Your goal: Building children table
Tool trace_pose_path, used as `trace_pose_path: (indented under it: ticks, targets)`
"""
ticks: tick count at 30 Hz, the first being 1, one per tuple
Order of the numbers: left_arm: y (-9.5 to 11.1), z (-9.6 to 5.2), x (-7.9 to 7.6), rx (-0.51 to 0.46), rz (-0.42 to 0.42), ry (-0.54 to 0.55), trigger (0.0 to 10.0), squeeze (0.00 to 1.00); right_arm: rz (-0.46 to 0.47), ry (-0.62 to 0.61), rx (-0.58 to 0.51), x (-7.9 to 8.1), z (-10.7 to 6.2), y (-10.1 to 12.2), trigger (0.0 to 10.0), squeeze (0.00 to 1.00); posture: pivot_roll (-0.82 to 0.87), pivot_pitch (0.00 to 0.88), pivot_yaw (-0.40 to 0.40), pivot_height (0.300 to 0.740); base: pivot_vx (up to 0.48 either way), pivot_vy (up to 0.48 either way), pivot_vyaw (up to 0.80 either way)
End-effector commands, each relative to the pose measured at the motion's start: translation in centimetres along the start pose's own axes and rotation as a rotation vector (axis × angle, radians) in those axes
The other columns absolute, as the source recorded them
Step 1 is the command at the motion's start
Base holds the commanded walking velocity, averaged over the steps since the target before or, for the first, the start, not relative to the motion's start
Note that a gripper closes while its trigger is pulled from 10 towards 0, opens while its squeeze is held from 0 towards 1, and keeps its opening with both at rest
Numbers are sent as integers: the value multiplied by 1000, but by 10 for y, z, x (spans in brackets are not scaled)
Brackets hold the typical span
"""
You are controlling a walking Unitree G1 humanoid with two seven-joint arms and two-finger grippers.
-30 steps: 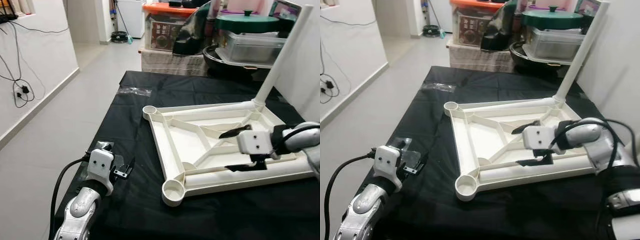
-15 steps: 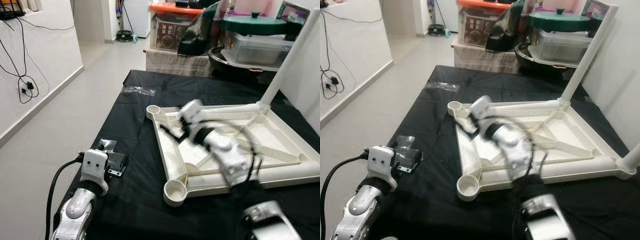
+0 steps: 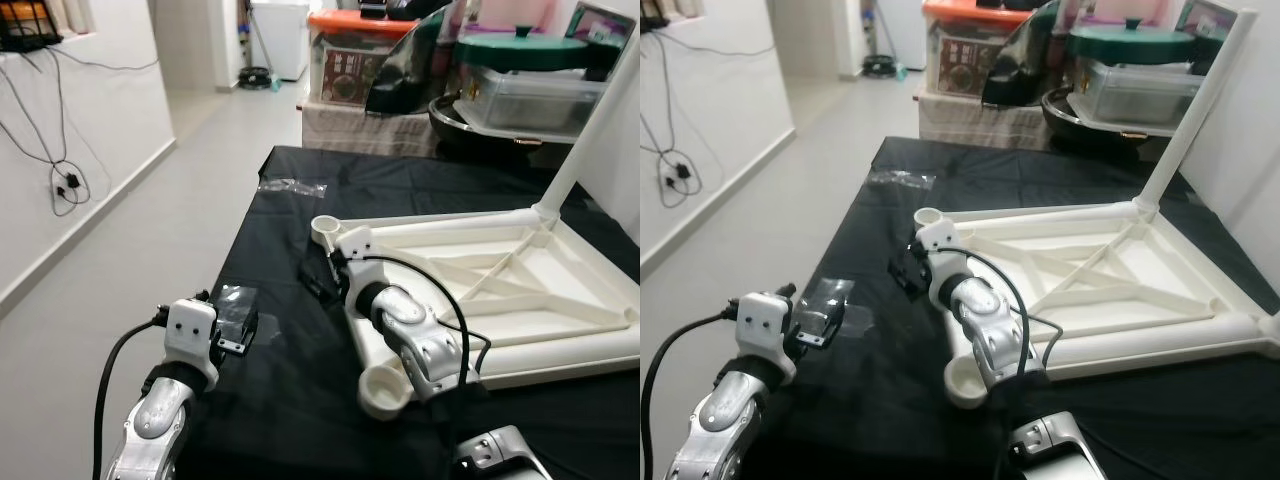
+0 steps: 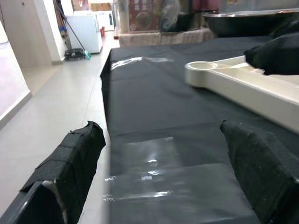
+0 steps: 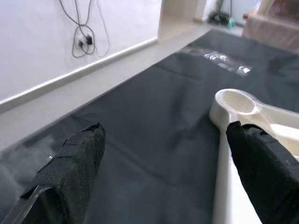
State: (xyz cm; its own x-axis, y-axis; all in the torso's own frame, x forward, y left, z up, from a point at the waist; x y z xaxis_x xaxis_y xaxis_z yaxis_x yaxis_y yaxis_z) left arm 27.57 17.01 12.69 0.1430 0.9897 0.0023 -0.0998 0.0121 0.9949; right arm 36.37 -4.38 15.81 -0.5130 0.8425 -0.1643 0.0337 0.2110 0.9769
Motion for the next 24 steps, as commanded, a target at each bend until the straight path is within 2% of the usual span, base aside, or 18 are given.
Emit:
trace_pose_path:
  ticks: [1,7,8,10,12,15,19,20,22,23,24]
  targets:
    - [-1,2,-3,4,-6,-6,10000,0,3,-49,41,-8,-2,-6,10000,0,63,0,-99,740,0,412,-800]
    - [1,2,-2,-1,9,-11,10000,0,71,-98,133,-7,-1,-15,10000,0,63,0,-94,740,0,69,-133]
    - [1,2,-2,-2,11,-13,10000,0,82,-145,167,-12,-1,-19,10000,0,63,0,-94,740,0,0,0]
    - [1,2,-2,-2,11,-13,10000,0,82,-145,167,-12,-1,-19,10000,0,63,0,-94,740,0,0,0]
    - [1,2,-2,-3,12,-11,10000,0,91,-251,216,-28,-1,-26,10000,0,68,0,-97,740,0,0,0]
    - [1,2,-2,-2,13,-10,10000,0,111,-241,240,-29,0,-29,10000,0,67,0,-96,740,0,0,0]
    - [0,2,-2,0,15,-10,10000,0,112,-164,291,-22,3,-41,10000,0,66,0,-96,740,0,0,0]
    - [0,2,-3,1,15,-11,10000,0,119,-167,335,-23,3,-52,10000,0,66,0,-99,740,0,0,0]
    - [0,2,-3,2,16,-11,10000,0,122,-179,365,-25,2,-58,10000,0,66,0,-99,740,0,0,0]
    - [0,2,-3,0,16,-10,10000,0,141,-228,382,-34,1,-63,10000,0,72,0,-104,740,0,0,0]
    - [0,2,-3,0,16,-10,10000,0,141,-228,382,-34,1,-63,10000,0,72,0,-104,740,0,0,0]
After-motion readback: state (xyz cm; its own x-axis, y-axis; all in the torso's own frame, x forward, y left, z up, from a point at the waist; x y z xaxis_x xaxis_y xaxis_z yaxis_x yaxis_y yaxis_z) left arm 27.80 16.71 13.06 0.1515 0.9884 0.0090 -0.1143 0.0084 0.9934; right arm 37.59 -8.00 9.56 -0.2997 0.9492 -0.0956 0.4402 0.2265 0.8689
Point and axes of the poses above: a point about 5 cm out from each wrist's last joint towards the gripper, its own z axis pointing out of the wrist towards the gripper, its own y axis along the axis of the wrist's last joint, x = y × z, the point moved 2 cm from there along z, pointing out of the wrist towards the gripper, and after that the axes turned 7 degrees about -z, right-handed, at the moved point
